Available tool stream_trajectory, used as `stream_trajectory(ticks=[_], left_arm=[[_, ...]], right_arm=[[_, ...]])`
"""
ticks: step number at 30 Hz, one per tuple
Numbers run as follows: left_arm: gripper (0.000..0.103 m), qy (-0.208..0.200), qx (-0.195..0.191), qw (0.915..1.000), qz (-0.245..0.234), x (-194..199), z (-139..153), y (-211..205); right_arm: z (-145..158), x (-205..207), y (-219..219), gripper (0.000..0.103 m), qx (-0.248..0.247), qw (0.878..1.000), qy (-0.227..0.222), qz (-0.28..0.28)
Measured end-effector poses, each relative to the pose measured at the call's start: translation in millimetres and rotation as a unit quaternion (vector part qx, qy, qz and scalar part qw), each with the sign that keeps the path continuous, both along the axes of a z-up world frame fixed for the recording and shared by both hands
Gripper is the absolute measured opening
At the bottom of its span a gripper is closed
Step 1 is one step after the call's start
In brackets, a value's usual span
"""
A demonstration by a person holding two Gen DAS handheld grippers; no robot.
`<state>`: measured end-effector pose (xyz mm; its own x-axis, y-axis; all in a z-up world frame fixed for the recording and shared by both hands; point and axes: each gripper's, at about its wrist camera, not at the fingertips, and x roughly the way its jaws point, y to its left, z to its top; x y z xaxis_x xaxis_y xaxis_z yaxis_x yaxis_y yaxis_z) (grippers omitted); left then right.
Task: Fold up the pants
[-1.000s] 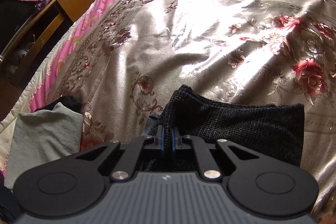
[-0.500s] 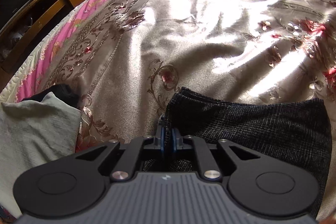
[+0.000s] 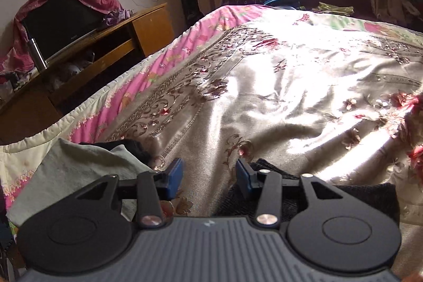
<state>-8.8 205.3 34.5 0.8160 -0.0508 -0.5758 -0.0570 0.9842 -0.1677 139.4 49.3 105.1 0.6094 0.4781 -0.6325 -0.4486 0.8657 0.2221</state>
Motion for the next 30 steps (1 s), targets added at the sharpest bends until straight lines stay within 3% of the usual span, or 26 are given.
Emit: stream_trajectory(ticks=[4, 7, 9, 11, 14, 18, 22, 24, 26, 30], left_arm=[[0.050, -0.047, -0.009, 0.9985, -0.026, 7, 16, -10], [0.050, -0.043, 0.005, 0.9968, -0.067, 23, 12, -29], [0.050, -0.027, 0.013, 0.9970, -0.072, 36, -1, -34], [0.051, 0.005, 0.014, 0.9983, -0.056, 49, -16, -28], [0.059, 0.034, -0.015, 0.9979, -0.053, 53, -37, -15], [0.059, 0.051, -0.068, 0.9953, -0.046, 55, -43, -8], [0.058, 0.072, -0.107, 0.9903, -0.052, 57, -45, -16], [0.058, 0.073, -0.085, 0.9924, -0.051, 57, -43, -29], [0.058, 0.075, -0.080, 0.9924, -0.056, 60, -39, -40], [0.058, 0.088, -0.106, 0.9871, -0.082, 63, -36, -70]], right_arm=[[-13, -3, -85, 0.047, -0.031, 0.994, 0.003, -0.108], [-42, 14, -138, 0.049, 0.049, 0.981, 0.082, -0.172], [-65, 23, -156, 0.049, 0.100, 0.970, 0.118, -0.187], [-82, 29, -163, 0.051, 0.119, 0.966, 0.127, -0.192], [-97, 37, -171, 0.060, 0.149, 0.960, 0.132, -0.194], [-109, 58, -176, 0.062, 0.181, 0.953, 0.153, -0.190], [-114, 67, -190, 0.033, 0.211, 0.941, 0.173, -0.200], [-112, 67, -207, 0.024, 0.234, 0.935, 0.183, -0.195], [-107, 67, -223, 0.010, 0.227, 0.937, 0.183, -0.193], [-102, 81, -232, 0.007, 0.188, 0.946, 0.175, -0.198]])
